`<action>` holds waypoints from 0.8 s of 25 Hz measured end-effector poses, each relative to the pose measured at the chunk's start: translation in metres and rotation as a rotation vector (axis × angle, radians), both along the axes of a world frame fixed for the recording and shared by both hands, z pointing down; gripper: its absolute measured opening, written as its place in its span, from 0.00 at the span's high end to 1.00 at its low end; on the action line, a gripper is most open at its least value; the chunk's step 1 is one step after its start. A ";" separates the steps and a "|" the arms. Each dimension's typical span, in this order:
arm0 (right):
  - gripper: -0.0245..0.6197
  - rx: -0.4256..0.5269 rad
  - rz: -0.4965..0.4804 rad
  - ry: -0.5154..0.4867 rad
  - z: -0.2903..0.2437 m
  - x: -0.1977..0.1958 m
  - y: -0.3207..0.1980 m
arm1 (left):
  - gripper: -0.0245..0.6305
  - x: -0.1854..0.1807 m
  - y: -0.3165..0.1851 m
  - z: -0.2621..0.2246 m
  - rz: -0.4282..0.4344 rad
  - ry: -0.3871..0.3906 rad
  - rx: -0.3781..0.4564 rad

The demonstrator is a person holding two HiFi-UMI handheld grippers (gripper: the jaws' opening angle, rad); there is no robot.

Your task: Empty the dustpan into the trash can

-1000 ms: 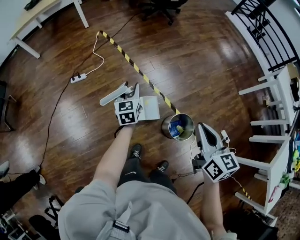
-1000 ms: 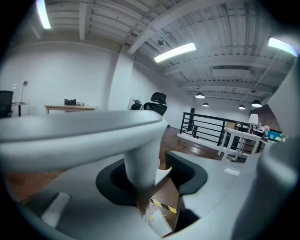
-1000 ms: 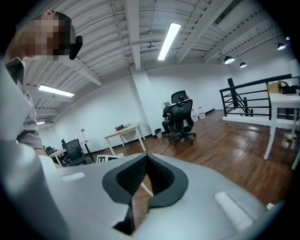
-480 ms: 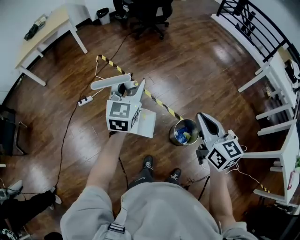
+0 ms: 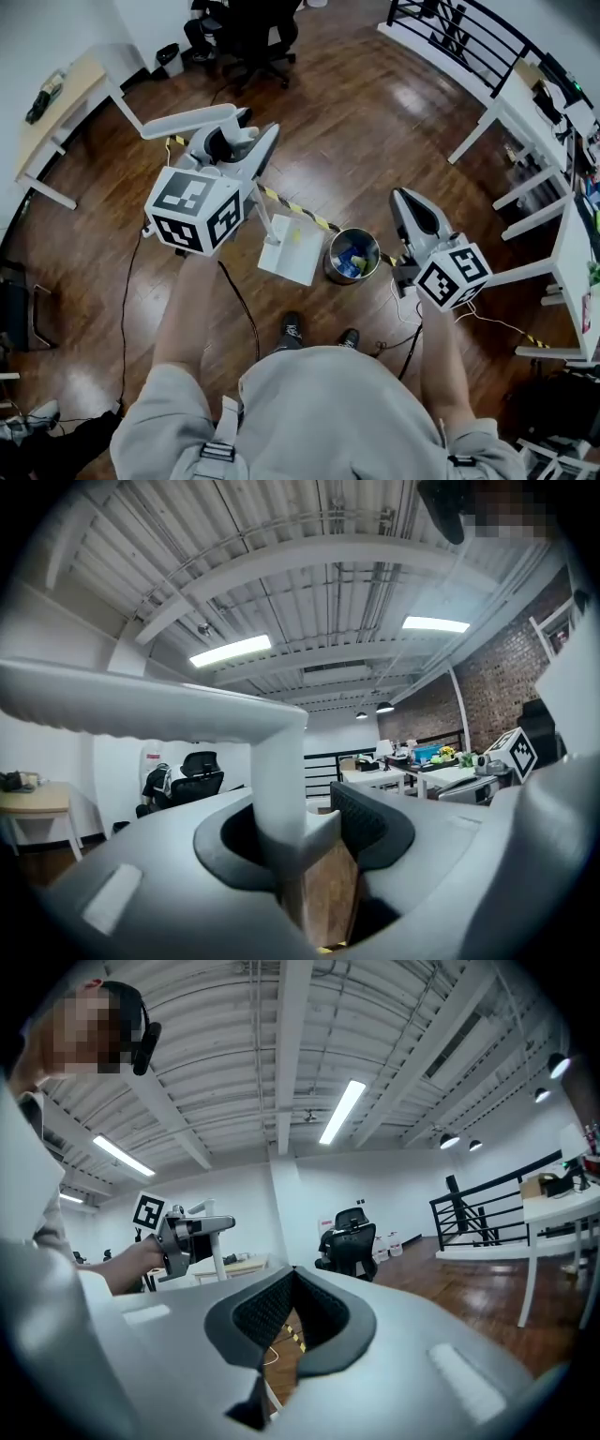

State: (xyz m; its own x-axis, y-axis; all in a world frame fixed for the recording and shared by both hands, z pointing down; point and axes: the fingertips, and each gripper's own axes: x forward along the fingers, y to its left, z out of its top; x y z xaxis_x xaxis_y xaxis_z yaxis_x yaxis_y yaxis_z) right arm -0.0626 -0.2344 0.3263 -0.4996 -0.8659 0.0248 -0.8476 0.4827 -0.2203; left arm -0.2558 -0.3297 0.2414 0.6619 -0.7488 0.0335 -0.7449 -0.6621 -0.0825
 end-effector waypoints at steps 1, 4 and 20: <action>0.97 0.005 0.014 0.000 -0.002 0.008 0.002 | 0.68 0.010 0.001 -0.001 0.014 0.008 0.000; 0.97 0.011 0.051 0.005 -0.007 0.026 0.011 | 0.68 0.035 -0.003 0.003 0.040 0.026 -0.011; 0.97 -0.009 0.256 -0.022 0.004 0.122 0.060 | 0.68 0.190 -0.020 0.053 0.150 -0.093 -0.048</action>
